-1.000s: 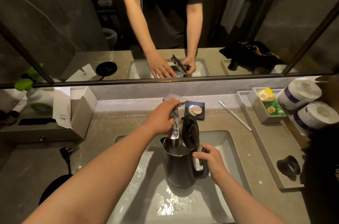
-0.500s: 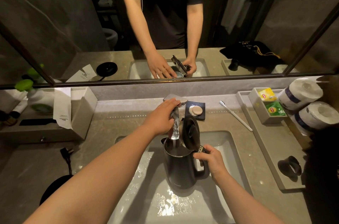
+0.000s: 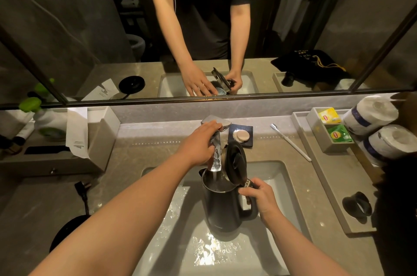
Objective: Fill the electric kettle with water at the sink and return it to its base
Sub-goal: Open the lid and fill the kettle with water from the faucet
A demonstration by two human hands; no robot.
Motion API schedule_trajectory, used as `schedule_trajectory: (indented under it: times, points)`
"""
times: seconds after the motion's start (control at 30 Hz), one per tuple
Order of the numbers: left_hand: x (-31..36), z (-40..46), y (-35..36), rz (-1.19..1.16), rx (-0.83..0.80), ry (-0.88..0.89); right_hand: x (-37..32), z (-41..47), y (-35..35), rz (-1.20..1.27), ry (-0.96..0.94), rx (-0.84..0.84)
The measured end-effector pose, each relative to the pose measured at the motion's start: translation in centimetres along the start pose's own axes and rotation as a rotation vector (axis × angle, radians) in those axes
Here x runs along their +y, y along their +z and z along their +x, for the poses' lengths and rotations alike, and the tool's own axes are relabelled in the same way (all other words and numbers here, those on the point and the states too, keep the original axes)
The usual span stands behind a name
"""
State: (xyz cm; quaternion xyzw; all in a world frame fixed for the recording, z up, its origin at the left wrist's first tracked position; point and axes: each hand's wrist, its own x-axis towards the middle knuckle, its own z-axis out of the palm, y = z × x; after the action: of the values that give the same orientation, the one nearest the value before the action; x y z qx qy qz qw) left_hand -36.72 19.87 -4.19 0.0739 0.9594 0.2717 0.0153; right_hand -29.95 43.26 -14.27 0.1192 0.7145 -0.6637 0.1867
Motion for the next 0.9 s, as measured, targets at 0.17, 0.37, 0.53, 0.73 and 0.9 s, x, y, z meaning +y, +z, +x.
schedule_trajectory:
  times: [0.17, 0.37, 0.53, 0.73, 0.9]
  points:
    - [-0.02, -0.08, 0.06, 0.004, -0.002, -0.008, 0.15, -0.12, -0.03, -0.005, -0.001, -0.001]
    - [-0.03, -0.07, 0.12, -0.002, -0.003, -0.012, 0.34, 0.07, -0.02, -0.011, 0.003, -0.005]
    - [0.00, -0.05, 0.14, -0.011, 0.001, -0.021, 0.35, 0.11, 0.03, -0.021, 0.010, -0.002]
    - [-0.01, -0.08, 0.10, -0.022, 0.010, -0.010, 0.35, 0.10, -0.15, -0.010, 0.009, 0.004]
    - [0.08, -0.07, 0.09, -0.020, 0.011, -0.005, 0.41, 0.17, -0.14, -0.004, 0.022, 0.001]
